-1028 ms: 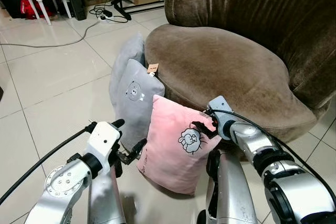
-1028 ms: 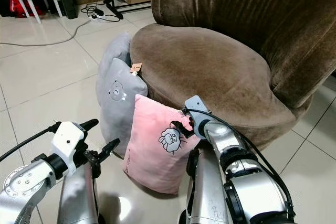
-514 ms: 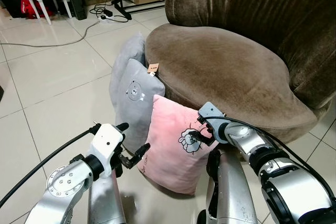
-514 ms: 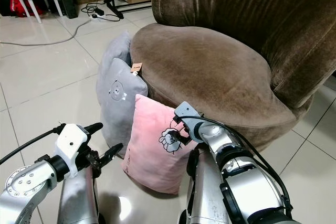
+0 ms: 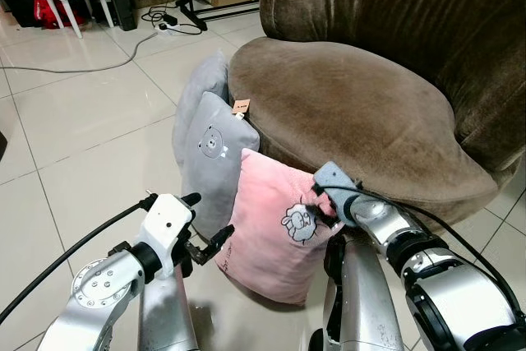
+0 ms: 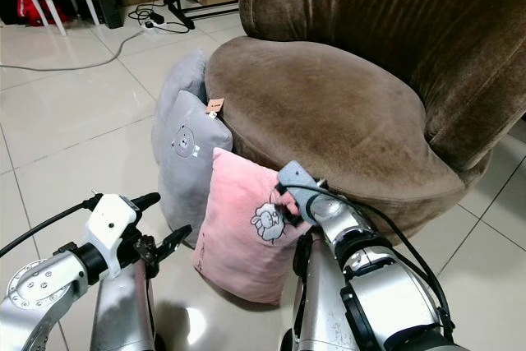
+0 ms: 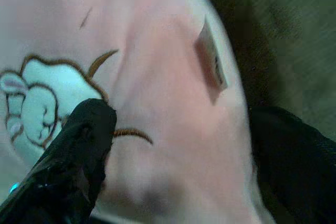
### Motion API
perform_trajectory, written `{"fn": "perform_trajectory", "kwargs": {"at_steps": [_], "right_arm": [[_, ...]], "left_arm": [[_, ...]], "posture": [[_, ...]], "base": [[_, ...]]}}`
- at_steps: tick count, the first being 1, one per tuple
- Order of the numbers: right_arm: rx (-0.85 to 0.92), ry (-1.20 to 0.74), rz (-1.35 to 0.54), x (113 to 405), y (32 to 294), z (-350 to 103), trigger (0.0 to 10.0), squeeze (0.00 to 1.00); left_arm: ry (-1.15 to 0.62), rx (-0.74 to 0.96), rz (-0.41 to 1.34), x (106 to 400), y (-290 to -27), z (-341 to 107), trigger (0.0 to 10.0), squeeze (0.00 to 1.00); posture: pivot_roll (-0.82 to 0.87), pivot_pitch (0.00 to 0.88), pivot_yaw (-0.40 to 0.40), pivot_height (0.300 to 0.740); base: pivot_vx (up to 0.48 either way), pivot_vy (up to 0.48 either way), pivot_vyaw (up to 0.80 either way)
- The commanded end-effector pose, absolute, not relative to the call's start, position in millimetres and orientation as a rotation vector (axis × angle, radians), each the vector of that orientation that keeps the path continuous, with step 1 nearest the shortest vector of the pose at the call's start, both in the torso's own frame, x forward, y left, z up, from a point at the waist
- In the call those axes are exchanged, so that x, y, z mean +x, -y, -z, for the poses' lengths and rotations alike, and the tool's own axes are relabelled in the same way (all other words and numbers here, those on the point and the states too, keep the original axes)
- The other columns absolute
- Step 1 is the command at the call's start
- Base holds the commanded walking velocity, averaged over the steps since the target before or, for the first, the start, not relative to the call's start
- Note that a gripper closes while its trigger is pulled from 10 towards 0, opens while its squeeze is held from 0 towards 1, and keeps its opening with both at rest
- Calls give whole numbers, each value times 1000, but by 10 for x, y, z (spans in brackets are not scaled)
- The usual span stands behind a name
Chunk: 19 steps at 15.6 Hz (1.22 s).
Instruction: Move the pillow to the sofa from floor
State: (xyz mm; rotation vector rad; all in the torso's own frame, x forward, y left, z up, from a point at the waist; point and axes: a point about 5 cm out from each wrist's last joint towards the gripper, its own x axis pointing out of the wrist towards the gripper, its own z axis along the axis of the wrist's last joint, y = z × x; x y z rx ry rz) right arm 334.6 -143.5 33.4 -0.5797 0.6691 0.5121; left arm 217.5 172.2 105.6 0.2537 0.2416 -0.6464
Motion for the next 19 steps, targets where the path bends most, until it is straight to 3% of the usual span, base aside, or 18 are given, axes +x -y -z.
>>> {"fn": "perform_trajectory", "kwargs": {"at_steps": [1,5,6,8,12,19], "right_arm": [[-587,-732,-535,3269,1470,-244,10000,0],[-574,-798,-661,3165,1424,-154,10000,0],[-567,-792,-666,3172,1418,-164,5490,0],[-561,-782,-668,3179,1417,-174,0,0],[-554,-767,-655,3205,1423,-203,0,0],[-547,-761,-663,3221,1412,-223,0,0]], "left_arm": [[-256,252,653,2174,-1726,-1042,10000,0],[-260,249,659,2177,-1717,-1038,10000,0],[-260,248,660,2179,-1718,-1038,10000,0],[-265,243,666,2176,-1722,-1031,10000,0],[-336,141,679,2112,-1740,-981,10000,0],[-409,141,682,2097,-1791,-923,10000,0]], "posture": [[15,5,-28,391],[12,3,-29,391],[10,0,-29,391],[9,0,-28,391],[8,0,-27,391],[8,0,-27,391]], "base": [[0,0,0],[0,0,0],[0,0,0],[0,0,0],[0,0,0],[0,0,0]]}}
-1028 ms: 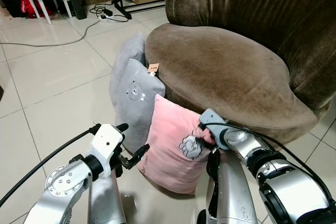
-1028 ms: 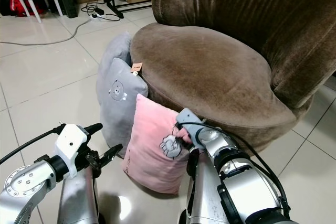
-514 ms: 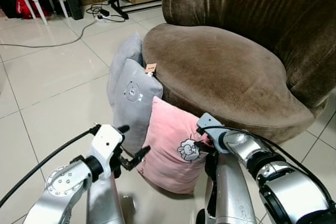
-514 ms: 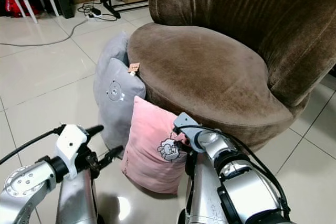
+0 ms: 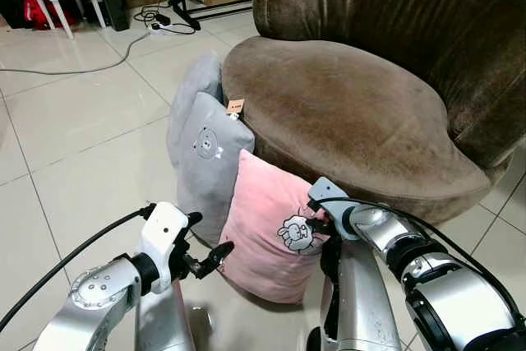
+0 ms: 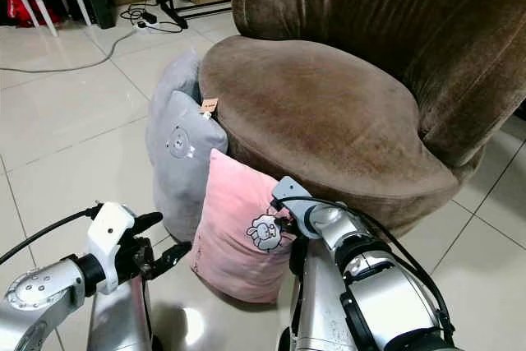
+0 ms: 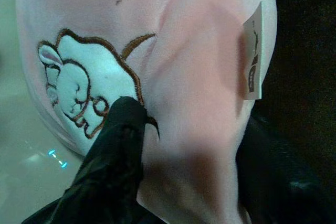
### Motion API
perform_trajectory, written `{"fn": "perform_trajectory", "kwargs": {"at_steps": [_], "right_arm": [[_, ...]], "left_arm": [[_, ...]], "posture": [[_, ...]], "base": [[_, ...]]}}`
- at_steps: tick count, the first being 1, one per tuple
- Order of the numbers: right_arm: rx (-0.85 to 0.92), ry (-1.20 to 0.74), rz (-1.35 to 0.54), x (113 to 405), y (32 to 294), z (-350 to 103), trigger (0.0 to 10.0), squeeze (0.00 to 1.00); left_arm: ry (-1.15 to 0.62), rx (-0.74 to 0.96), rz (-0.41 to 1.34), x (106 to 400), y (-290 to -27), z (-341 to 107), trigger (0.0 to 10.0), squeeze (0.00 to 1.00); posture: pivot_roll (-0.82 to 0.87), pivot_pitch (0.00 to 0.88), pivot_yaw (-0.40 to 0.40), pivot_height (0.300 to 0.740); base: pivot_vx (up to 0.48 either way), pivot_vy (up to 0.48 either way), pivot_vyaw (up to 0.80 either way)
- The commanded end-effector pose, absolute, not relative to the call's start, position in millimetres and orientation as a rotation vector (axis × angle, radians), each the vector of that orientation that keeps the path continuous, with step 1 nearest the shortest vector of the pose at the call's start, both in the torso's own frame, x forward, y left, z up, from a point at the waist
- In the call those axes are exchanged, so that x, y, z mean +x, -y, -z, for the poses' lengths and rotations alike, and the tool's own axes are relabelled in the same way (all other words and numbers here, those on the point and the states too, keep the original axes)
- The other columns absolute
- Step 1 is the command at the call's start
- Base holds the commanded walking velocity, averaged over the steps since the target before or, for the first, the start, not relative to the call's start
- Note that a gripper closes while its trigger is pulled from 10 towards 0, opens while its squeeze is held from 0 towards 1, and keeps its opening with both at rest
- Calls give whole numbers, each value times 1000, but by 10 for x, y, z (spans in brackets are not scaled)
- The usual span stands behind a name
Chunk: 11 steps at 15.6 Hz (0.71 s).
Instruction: Move the pillow to the sofa from floor
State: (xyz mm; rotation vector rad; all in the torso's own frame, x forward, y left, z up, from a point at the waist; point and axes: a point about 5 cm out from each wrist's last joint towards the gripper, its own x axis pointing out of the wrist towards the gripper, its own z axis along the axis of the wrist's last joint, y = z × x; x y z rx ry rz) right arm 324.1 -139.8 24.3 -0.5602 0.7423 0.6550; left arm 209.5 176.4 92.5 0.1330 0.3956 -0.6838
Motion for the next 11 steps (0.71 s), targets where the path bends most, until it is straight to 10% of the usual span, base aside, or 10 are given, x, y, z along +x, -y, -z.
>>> {"fn": "perform_trajectory", "kwargs": {"at_steps": [1,11], "right_arm": [[-547,-761,-664,3222,1410,-226,0,0],[-545,-754,-672,3231,1398,-238,0,0]], "left_arm": [[-410,151,685,2096,-1794,-922,10000,0],[-409,158,694,2095,-1780,-918,10000,0]], "posture": [[8,0,-27,391],[8,0,-30,391]], "base": [[0,0,0],[0,0,0]]}}
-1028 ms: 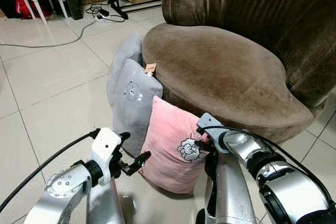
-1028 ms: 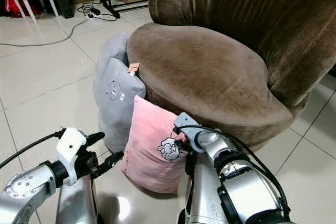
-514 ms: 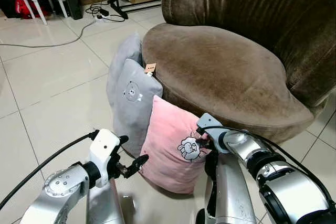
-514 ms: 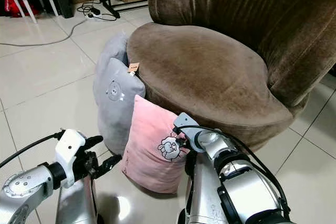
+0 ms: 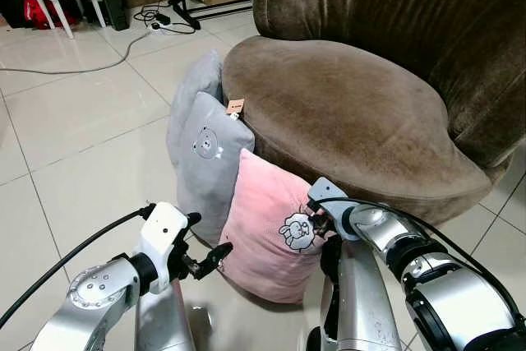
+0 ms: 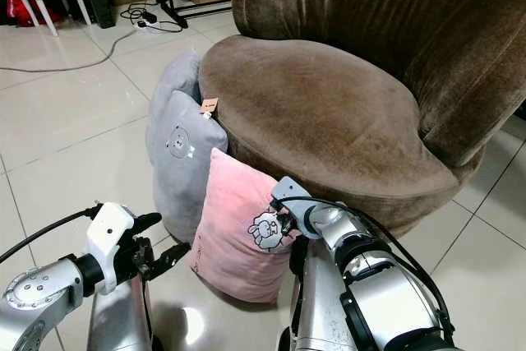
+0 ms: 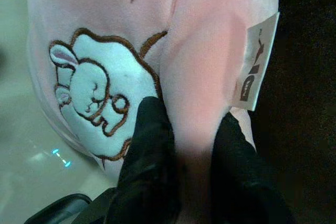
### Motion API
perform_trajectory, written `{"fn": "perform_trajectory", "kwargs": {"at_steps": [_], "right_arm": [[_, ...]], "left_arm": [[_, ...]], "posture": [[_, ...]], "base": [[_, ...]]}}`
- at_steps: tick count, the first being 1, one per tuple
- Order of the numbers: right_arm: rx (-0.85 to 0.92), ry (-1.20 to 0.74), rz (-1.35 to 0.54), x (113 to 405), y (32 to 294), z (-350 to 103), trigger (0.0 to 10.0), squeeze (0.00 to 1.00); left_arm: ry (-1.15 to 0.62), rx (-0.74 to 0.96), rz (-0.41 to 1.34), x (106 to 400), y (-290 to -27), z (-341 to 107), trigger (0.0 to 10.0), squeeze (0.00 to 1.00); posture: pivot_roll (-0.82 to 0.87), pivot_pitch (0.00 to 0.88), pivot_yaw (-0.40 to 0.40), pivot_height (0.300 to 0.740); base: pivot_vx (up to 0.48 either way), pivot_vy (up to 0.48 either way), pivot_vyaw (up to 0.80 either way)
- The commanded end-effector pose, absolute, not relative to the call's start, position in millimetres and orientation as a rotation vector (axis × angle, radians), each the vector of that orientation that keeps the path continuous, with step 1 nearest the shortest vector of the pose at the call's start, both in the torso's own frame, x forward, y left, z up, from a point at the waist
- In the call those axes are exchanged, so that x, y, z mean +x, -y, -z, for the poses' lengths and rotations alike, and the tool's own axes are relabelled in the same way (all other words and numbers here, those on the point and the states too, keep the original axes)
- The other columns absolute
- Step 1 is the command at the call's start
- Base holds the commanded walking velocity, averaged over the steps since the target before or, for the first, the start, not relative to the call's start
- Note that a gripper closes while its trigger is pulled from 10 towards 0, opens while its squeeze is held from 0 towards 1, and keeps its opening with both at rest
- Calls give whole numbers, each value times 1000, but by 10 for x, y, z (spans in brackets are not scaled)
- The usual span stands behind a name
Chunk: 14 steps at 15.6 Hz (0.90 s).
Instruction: Move the pillow to the sofa from floor
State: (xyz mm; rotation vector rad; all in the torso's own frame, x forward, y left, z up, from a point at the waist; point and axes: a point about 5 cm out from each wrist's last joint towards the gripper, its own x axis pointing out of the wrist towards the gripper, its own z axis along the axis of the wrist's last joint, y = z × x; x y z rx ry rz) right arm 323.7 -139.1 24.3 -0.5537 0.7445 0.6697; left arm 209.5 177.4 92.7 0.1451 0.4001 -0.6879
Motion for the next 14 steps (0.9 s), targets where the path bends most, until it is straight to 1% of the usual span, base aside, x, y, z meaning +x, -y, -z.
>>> {"fn": "perform_trajectory", "kwargs": {"at_steps": [1,14], "right_arm": [[-545,-754,-672,3231,1398,-238,0,0],[-545,-753,-673,3230,1397,-238,0,0]], "left_arm": [[-409,158,694,2095,-1780,-918,10000,0],[-408,159,694,2094,-1779,-918,10000,0]], "posture": [[8,0,-30,391],[8,0,-30,391]], "base": [[0,0,0],[0,0,0]]}}
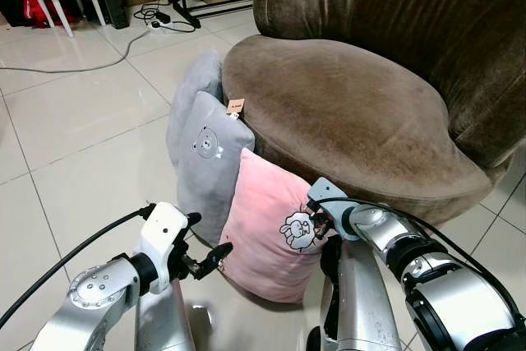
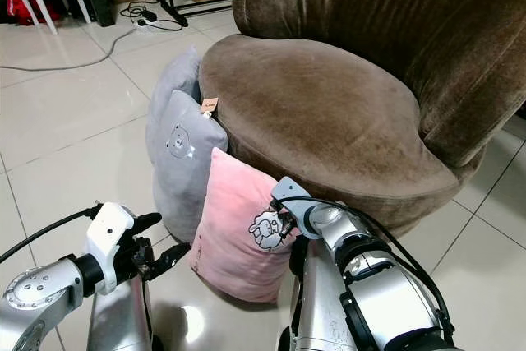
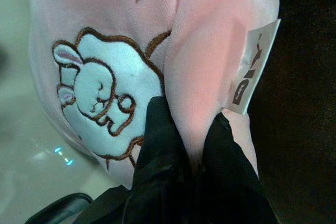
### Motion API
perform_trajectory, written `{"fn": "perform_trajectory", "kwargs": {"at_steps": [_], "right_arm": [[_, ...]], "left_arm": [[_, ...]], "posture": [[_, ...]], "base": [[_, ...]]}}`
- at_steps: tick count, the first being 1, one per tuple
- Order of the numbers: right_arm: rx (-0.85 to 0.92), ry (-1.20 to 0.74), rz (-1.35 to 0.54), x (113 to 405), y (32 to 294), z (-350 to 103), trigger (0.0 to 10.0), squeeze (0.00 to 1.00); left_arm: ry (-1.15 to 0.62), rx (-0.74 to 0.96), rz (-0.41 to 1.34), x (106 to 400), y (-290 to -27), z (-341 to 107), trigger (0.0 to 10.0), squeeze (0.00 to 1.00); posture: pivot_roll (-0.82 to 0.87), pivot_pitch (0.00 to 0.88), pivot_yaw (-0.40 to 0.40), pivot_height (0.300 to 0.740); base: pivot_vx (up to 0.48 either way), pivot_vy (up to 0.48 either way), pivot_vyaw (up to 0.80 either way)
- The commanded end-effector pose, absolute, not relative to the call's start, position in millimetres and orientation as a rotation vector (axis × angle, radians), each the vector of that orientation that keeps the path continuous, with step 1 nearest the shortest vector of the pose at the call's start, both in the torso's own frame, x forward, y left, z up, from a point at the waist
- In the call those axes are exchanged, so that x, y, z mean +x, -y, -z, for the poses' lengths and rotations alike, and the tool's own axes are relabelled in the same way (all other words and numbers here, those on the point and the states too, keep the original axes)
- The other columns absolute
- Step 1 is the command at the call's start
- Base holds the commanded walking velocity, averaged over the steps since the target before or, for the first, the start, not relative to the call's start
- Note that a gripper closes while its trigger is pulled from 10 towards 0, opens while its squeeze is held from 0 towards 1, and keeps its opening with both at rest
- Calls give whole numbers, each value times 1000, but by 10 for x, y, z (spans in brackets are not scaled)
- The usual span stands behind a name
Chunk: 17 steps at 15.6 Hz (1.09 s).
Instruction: Move the pillow to the sofa from floor
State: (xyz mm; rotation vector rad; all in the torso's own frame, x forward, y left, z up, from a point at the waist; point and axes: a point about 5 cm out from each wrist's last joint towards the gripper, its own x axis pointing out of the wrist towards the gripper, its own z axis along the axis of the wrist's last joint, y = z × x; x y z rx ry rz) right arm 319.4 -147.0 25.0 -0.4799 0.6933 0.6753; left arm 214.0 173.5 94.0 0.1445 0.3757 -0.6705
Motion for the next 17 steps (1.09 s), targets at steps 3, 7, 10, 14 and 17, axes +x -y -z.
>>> {"fn": "perform_trajectory", "kwargs": {"at_steps": [3,7,10,14,17], "right_arm": [[-246,-344,-598,3032,1947,-662,0,0],[-116,-296,-543,3006,1824,-776,0,0],[105,-96,-695,2781,1718,-1283,0,0],[319,186,-657,2743,1665,-2007,10000,0],[233,251,-456,2859,1616,-2230,10000,0]], "left_arm": [[-222,188,449,2394,-1723,-1053,10000,0],[-223,214,454,2364,-1750,-1069,10000,0],[-162,202,418,2351,-1747,-1171,10000,0],[-74,198,390,2397,-1703,-1332,10000,0],[46,220,329,2481,-1667,-1592,10000,0]], "posture": [[-39,0,4,391],[-26,0,-3,391],[-19,0,-5,391],[-28,0,1,391],[-29,0,3,396]], "base": [[0,0,0],[0,0,0],[0,0,0],[0,0,0],[0,0,0]]}}
